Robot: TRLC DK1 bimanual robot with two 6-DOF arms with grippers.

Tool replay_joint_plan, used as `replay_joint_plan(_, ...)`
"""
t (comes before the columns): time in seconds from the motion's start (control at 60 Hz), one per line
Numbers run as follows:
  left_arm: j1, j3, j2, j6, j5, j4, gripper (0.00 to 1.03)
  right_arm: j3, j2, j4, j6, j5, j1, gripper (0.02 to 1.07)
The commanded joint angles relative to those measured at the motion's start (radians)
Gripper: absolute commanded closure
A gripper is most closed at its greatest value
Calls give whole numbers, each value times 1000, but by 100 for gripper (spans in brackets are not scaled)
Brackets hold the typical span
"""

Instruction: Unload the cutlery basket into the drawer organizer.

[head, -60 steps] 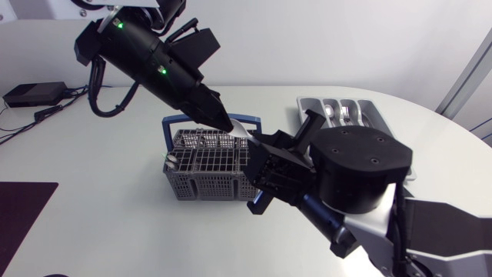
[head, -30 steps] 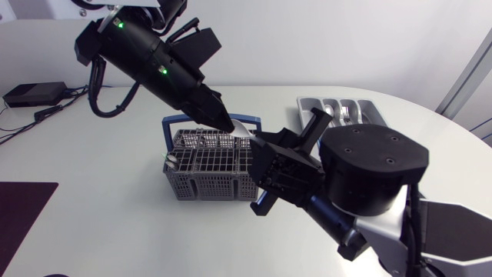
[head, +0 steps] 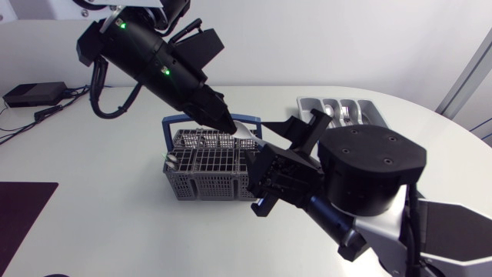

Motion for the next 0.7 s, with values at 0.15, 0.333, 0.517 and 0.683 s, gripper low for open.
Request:
replay_joint_plan(0.15,14,-5,-8,-13,0,-9,96,-11,-23,-17,-10,15,4,48)
replay_joint_plan(0.333,20,-7,4,-11,-7,10,96,-10,-23,-22,-10,16,5,48)
replay_joint_plan(0.517,12,-16,12,-10,-15,17,96,-11,-26,-20,-10,16,5,60)
replay_joint_plan(0.683,6,-27,18,-10,-16,20,96,-8,-25,-19,-11,15,5,70)
